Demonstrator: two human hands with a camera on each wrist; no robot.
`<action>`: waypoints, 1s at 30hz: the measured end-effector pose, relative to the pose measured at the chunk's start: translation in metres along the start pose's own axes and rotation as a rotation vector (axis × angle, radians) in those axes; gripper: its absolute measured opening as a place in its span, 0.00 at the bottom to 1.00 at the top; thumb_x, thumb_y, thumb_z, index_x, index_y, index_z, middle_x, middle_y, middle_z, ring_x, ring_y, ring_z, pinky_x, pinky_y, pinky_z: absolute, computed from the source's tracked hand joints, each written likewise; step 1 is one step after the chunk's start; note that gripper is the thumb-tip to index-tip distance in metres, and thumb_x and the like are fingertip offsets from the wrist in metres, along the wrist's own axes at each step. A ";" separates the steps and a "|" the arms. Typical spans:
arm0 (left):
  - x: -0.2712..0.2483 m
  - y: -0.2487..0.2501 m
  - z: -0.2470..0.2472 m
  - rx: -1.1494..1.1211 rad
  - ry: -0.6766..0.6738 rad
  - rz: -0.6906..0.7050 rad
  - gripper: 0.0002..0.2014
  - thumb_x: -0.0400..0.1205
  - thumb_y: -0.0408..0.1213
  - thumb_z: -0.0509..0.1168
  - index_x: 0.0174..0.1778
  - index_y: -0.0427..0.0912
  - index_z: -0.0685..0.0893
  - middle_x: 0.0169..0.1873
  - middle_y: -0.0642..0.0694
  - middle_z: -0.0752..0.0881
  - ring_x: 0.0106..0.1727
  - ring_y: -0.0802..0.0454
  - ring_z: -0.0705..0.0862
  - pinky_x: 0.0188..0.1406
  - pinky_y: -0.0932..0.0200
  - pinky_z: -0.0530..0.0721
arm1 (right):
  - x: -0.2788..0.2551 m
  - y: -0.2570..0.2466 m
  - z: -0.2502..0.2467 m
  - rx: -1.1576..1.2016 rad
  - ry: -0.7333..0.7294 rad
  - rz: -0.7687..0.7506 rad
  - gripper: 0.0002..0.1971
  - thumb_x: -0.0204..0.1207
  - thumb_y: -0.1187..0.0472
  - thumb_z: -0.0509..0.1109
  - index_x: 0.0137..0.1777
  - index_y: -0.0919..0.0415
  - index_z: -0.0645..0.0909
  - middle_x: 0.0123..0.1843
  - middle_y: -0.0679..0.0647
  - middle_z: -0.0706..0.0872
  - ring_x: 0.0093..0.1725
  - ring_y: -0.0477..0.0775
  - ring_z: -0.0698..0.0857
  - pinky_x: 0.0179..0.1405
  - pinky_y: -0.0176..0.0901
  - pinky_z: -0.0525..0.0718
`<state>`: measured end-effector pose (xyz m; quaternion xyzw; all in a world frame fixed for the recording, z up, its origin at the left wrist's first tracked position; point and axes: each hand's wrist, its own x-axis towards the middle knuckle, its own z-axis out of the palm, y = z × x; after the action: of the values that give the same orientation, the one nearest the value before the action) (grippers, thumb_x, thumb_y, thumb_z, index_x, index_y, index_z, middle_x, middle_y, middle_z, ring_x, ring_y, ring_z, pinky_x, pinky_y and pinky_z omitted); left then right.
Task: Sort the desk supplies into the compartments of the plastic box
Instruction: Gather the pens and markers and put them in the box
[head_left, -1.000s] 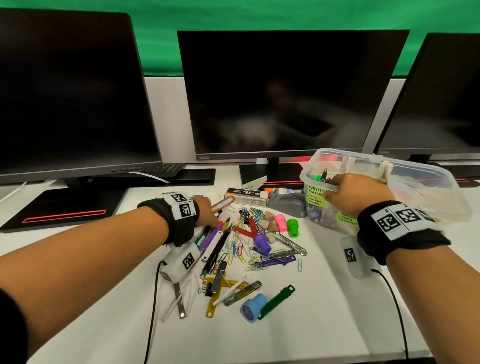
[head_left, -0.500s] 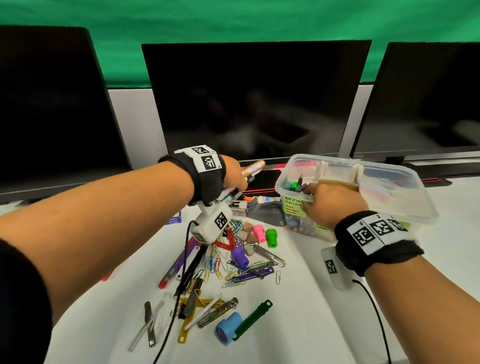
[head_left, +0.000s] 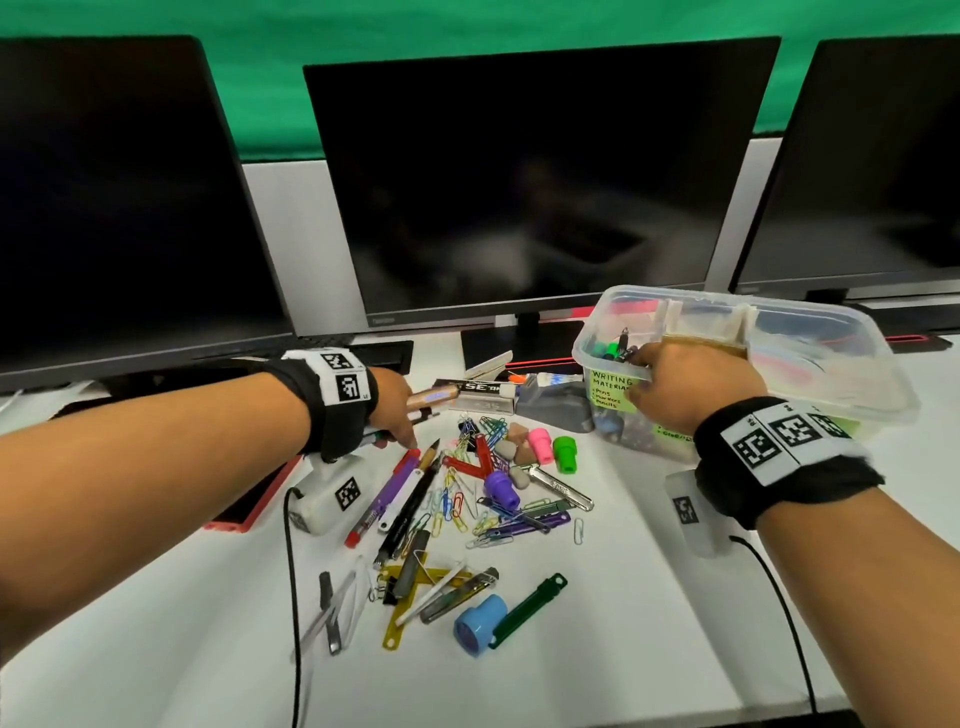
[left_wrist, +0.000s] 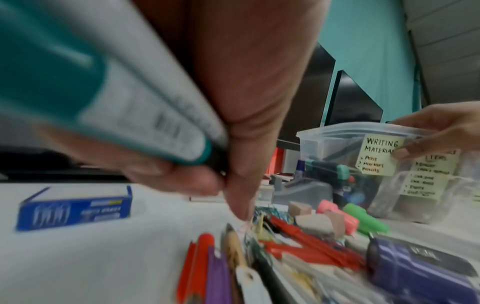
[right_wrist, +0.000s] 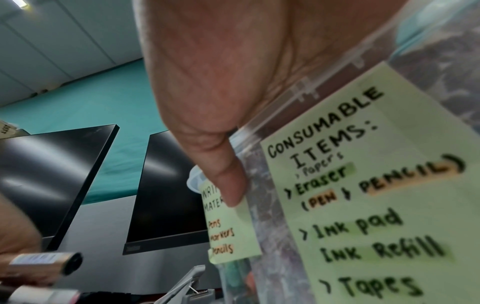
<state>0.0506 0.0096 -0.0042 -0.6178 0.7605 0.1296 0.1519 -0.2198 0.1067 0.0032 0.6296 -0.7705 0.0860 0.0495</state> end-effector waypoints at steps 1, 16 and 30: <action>-0.001 -0.002 0.005 0.031 -0.011 0.005 0.13 0.76 0.45 0.72 0.49 0.42 0.80 0.27 0.52 0.82 0.25 0.58 0.79 0.28 0.67 0.75 | 0.000 -0.001 0.000 0.001 -0.001 0.002 0.17 0.76 0.52 0.63 0.64 0.49 0.81 0.51 0.55 0.88 0.46 0.58 0.85 0.42 0.43 0.81; 0.007 0.021 0.038 0.138 0.096 0.023 0.11 0.75 0.43 0.72 0.48 0.41 0.83 0.28 0.48 0.78 0.41 0.50 0.79 0.45 0.60 0.78 | 0.002 -0.006 0.000 -0.014 -0.011 0.044 0.18 0.76 0.51 0.64 0.66 0.49 0.79 0.53 0.56 0.88 0.47 0.59 0.85 0.50 0.48 0.84; -0.004 -0.005 -0.007 -0.483 0.127 0.061 0.06 0.75 0.40 0.72 0.38 0.42 0.82 0.28 0.48 0.85 0.28 0.54 0.81 0.44 0.60 0.84 | 0.002 -0.008 -0.004 0.001 -0.049 0.049 0.19 0.76 0.51 0.64 0.67 0.49 0.79 0.55 0.56 0.87 0.50 0.59 0.85 0.47 0.47 0.81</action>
<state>0.0561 0.0092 0.0035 -0.6198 0.7338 0.2731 -0.0523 -0.2125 0.1041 0.0080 0.6124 -0.7867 0.0723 0.0284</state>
